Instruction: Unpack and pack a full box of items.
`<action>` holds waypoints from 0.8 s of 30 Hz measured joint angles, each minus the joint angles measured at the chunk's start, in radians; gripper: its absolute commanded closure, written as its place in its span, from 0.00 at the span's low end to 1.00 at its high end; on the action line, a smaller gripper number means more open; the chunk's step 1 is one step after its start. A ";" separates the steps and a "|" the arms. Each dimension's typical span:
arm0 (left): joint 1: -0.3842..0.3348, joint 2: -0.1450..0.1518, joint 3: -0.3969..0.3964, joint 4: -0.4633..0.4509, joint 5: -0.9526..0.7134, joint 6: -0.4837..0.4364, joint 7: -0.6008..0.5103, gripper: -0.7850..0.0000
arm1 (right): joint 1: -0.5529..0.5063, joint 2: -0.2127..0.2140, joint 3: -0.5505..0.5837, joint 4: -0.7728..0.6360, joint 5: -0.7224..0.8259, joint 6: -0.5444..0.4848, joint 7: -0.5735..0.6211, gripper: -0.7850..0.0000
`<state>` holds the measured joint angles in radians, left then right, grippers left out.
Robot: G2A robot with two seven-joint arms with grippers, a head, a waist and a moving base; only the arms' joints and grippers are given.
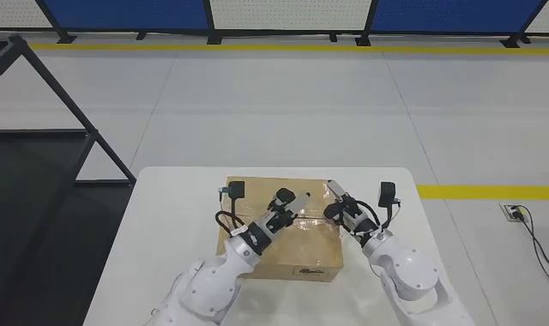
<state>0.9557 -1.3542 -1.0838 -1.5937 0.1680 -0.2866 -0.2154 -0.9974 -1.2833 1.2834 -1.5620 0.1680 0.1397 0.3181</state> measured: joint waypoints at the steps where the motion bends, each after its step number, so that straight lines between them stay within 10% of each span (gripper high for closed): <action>1: 0.010 0.002 -0.010 -0.011 -0.002 -0.007 0.001 0.00 | -0.001 0.001 0.003 -0.001 -0.003 -0.001 0.004 0.00; 15: 0.213 0.048 -0.289 -0.143 0.022 -0.024 -0.001 0.00 | 0.014 0.006 0.006 0.004 -0.053 -0.002 0.072 0.00; 24: 0.217 0.086 -0.485 -0.082 -0.143 0.107 -0.316 0.00 | 0.020 0.011 0.014 -0.003 -0.074 0.008 0.103 0.00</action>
<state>1.1731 -1.2681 -1.5692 -1.6758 0.0245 -0.1798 -0.5313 -0.9776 -1.2727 1.2979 -1.5654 0.0938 0.1473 0.4210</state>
